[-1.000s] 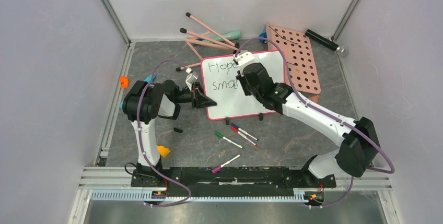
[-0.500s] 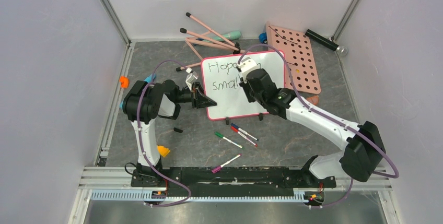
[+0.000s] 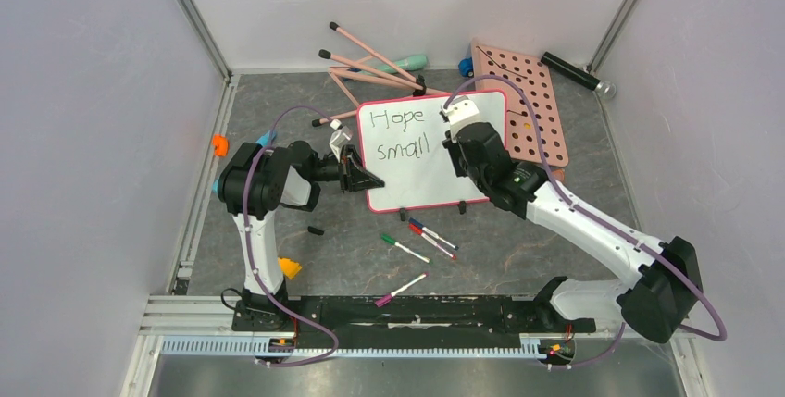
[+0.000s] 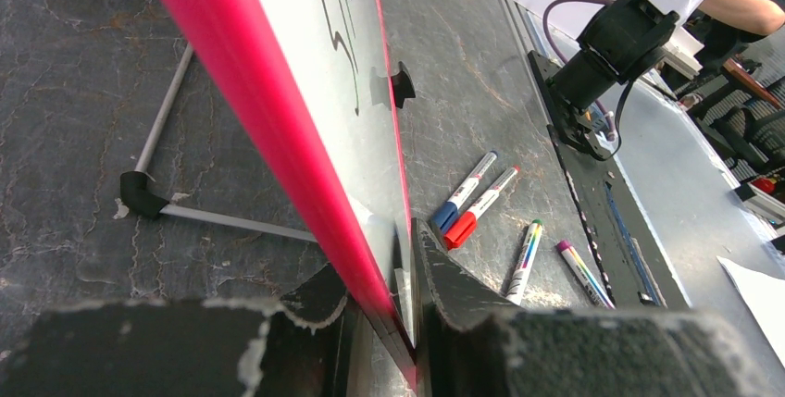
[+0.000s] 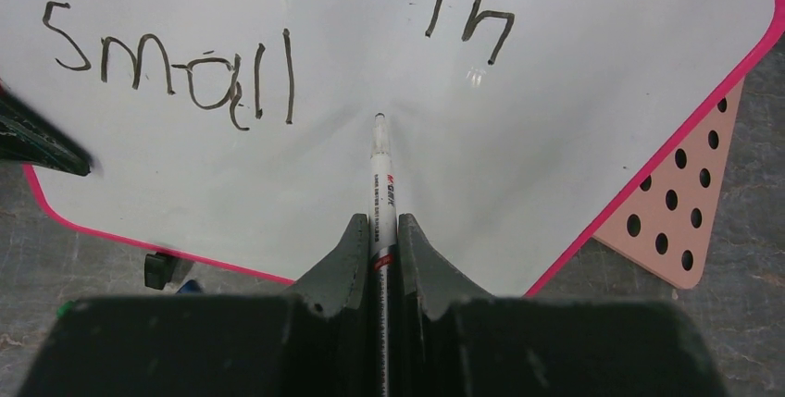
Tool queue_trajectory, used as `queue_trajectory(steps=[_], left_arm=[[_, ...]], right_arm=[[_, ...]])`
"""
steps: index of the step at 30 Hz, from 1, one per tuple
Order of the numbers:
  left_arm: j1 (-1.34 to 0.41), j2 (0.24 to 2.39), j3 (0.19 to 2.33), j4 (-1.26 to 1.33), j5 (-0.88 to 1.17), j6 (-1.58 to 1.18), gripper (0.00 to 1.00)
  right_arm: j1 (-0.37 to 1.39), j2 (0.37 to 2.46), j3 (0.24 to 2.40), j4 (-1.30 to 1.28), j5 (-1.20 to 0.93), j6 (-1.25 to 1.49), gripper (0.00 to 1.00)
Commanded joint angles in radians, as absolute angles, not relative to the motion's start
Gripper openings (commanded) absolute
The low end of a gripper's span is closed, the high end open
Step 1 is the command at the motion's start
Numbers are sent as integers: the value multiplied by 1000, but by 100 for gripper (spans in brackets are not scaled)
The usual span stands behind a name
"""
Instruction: Write a sentence on the whiteboard
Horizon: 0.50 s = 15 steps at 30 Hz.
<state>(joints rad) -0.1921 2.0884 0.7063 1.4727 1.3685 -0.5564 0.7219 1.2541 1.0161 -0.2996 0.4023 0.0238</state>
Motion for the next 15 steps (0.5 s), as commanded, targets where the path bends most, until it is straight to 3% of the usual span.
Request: queue_trajectory(steps=[1, 15], left_arm=[[-202, 2111, 720, 1557, 1421, -480, 16], [-202, 2111, 717, 1557, 1421, -477, 17]], right_arm=[[713, 1260, 1019, -238, 431, 9, 0], [698, 1303, 1036, -225, 424, 9, 0]])
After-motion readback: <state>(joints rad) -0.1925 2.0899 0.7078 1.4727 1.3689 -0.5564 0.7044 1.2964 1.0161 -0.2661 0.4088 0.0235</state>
